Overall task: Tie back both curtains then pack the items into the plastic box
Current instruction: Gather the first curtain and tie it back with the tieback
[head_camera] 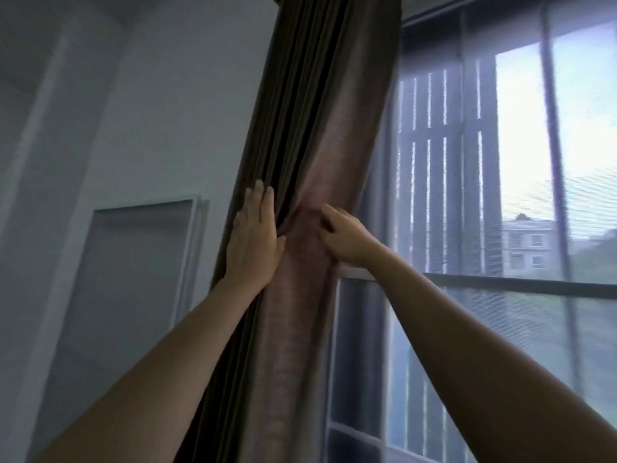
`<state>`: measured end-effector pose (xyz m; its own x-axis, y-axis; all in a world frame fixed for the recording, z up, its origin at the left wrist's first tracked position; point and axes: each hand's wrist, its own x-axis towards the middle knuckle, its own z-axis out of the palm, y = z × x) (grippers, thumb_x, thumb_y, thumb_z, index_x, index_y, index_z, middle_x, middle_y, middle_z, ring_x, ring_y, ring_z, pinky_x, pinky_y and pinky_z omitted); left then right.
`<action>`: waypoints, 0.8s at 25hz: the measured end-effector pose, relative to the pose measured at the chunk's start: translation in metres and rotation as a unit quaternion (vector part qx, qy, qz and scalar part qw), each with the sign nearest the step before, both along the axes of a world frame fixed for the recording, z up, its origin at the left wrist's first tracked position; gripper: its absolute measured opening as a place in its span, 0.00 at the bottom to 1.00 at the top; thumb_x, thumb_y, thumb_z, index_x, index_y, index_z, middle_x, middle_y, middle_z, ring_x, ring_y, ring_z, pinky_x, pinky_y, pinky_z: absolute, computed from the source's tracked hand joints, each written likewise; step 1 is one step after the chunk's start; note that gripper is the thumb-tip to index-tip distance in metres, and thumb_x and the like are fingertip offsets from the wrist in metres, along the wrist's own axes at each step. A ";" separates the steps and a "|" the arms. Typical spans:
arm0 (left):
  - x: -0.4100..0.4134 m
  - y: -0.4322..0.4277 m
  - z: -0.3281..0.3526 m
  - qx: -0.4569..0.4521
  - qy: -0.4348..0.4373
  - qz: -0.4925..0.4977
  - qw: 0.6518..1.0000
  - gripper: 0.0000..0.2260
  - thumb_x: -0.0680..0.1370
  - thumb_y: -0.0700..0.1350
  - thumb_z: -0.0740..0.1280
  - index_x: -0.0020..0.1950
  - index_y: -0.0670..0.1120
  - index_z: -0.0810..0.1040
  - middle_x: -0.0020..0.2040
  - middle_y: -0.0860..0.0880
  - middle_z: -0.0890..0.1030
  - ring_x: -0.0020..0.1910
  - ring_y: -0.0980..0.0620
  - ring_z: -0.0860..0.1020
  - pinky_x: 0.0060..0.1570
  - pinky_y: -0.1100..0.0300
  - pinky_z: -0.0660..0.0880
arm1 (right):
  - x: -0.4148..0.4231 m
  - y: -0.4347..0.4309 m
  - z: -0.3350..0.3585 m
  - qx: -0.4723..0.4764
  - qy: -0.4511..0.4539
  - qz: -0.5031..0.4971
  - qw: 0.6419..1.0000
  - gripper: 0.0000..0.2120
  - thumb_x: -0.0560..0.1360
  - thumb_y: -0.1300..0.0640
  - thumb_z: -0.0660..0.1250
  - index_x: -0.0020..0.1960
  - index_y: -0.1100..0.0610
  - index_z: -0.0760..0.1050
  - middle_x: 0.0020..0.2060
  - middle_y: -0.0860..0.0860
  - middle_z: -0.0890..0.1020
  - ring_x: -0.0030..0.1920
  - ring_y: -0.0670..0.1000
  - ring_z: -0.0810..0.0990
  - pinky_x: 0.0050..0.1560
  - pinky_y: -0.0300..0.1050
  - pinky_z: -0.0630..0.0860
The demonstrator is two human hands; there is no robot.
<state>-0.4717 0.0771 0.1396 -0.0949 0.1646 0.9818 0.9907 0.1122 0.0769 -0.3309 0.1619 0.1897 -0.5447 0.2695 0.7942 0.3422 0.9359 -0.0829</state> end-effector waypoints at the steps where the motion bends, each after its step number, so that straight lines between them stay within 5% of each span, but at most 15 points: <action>1: 0.024 0.001 0.003 -0.001 0.034 0.015 0.999 0.33 0.76 0.39 0.67 0.76 0.39 0.52 0.77 0.39 0.53 0.76 0.41 0.53 0.71 0.46 0.58 | 0.031 -0.006 -0.001 0.008 0.023 -0.006 1.000 0.20 0.76 0.62 0.59 0.68 0.57 0.67 0.59 0.62 0.74 0.61 0.60 0.72 0.51 0.37 0.63; 4: 0.099 0.009 0.012 0.007 0.143 0.017 0.990 0.27 0.76 0.37 0.66 0.73 0.36 0.61 0.73 0.37 0.64 0.72 0.39 0.64 0.66 0.46 0.67 | 0.124 -0.027 -0.012 0.029 0.098 -0.029 0.994 0.21 0.77 0.63 0.59 0.70 0.55 0.66 0.66 0.56 0.71 0.65 0.55 0.70 0.58 0.36 0.62; 6: 0.161 0.012 0.013 0.001 0.177 -0.056 0.983 0.22 0.79 0.41 0.59 0.72 0.36 0.63 0.72 0.38 0.66 0.72 0.40 0.65 0.66 0.45 0.69 | 0.189 -0.037 -0.024 0.049 0.142 -0.076 0.986 0.21 0.77 0.62 0.60 0.69 0.55 0.66 0.68 0.56 0.70 0.67 0.56 0.68 0.67 0.46 0.64; 8: 0.224 0.012 0.008 -0.008 0.160 -0.161 0.974 0.21 0.81 0.45 0.52 0.73 0.38 0.61 0.74 0.40 0.64 0.74 0.43 0.61 0.70 0.47 0.64 | 0.253 -0.046 -0.038 0.070 0.195 -0.135 0.969 0.20 0.76 0.61 0.62 0.68 0.54 0.67 0.68 0.55 0.70 0.67 0.56 0.69 0.68 0.49 0.65; 12: 0.338 0.025 -0.017 -0.023 0.079 -0.306 0.949 0.24 0.82 0.48 0.51 0.76 0.43 0.53 0.77 0.47 0.54 0.77 0.50 0.51 0.72 0.54 0.52 | 0.370 -0.076 -0.079 0.078 0.237 -0.234 0.940 0.20 0.75 0.61 0.63 0.67 0.56 0.67 0.67 0.54 0.71 0.68 0.53 0.67 0.64 0.38 0.58; 15: 0.425 0.027 -0.039 -0.035 0.059 -0.372 0.926 0.25 0.82 0.51 0.52 0.77 0.46 0.51 0.78 0.49 0.51 0.75 0.54 0.47 0.70 0.57 0.49 | 0.451 -0.097 -0.114 0.098 0.247 -0.329 0.906 0.19 0.74 0.61 0.65 0.64 0.57 0.69 0.65 0.54 0.72 0.65 0.54 0.70 0.68 0.46 0.67; 20: 0.547 0.026 -0.065 -0.071 0.060 -0.483 0.871 0.28 0.79 0.55 0.51 0.77 0.47 0.50 0.78 0.49 0.51 0.76 0.50 0.49 0.72 0.48 0.58 | 0.540 -0.121 -0.165 0.084 0.247 -0.442 0.858 0.19 0.74 0.60 0.65 0.64 0.57 0.69 0.63 0.53 0.74 0.64 0.52 0.71 0.66 0.45 0.67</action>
